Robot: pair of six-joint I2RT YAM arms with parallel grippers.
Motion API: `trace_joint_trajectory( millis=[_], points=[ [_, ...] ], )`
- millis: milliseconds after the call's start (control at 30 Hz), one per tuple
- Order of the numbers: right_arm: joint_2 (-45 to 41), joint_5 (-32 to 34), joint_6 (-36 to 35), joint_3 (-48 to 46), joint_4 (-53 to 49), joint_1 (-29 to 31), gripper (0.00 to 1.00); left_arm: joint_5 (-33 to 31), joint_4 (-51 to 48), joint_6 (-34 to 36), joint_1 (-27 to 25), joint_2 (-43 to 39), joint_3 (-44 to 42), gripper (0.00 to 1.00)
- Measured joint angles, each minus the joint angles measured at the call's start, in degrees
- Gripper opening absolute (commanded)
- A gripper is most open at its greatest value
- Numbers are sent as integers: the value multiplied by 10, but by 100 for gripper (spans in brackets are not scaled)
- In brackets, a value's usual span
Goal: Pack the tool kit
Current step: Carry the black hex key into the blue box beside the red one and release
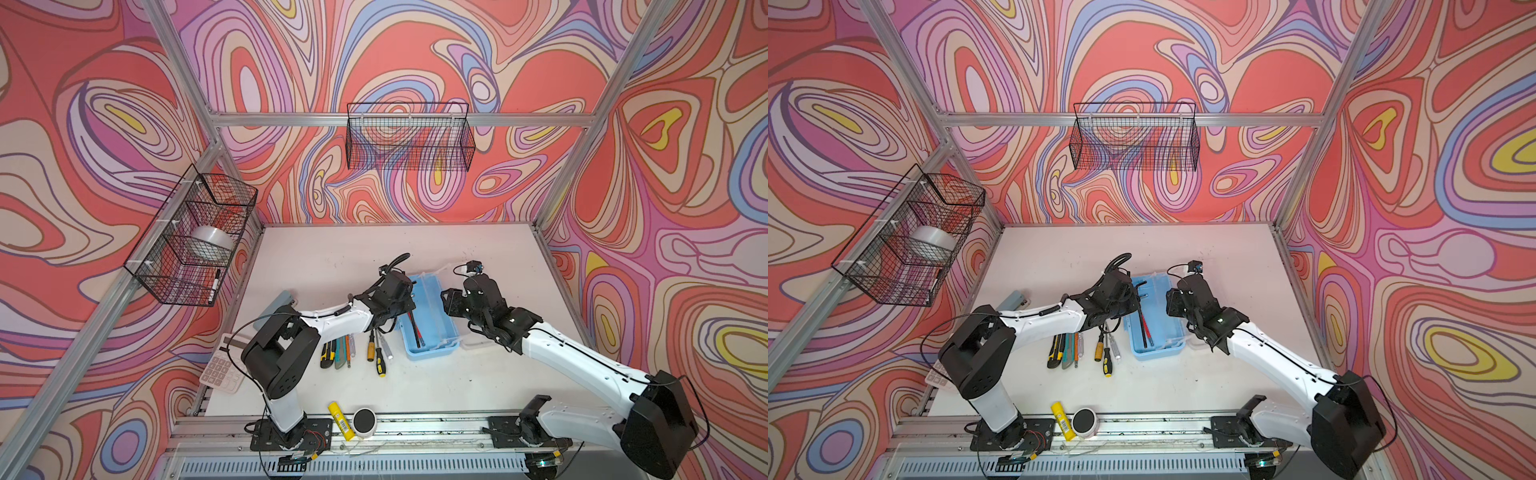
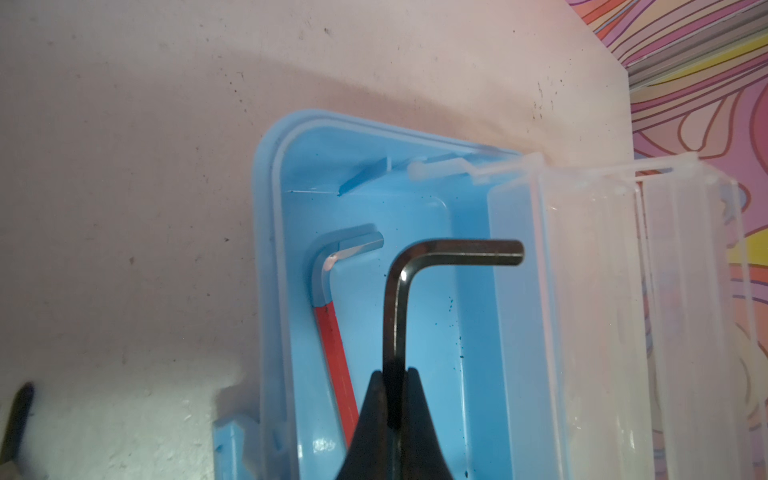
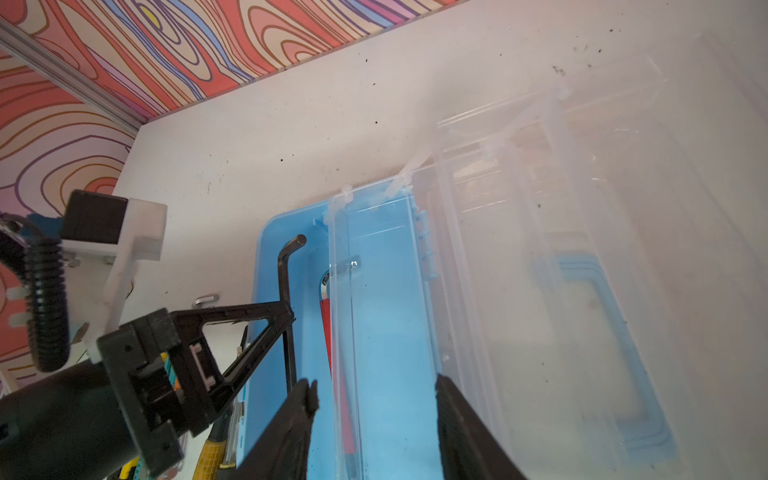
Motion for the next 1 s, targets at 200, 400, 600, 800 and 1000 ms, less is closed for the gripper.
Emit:
trace_joint_trajectory(
  millis=[200, 400, 600, 800, 1000],
  points=[
    [6, 0, 0, 0, 0, 0, 50, -22, -54, 9, 0, 21, 31, 1],
    [9, 0, -2, 0, 1, -2, 52, -42, -82, 20, -3, 23, 46, 9],
    [18, 0, -2, 0, 2, -4, 53, -44, -83, 24, -4, 28, 52, 10],
    [19, -1, -2, 0, 3, -4, 54, -44, -84, 31, -4, 32, 56, 11],
    [21, -4, -3, 0, 3, -5, 57, -44, -90, 35, -4, 33, 60, 11]
  ],
)
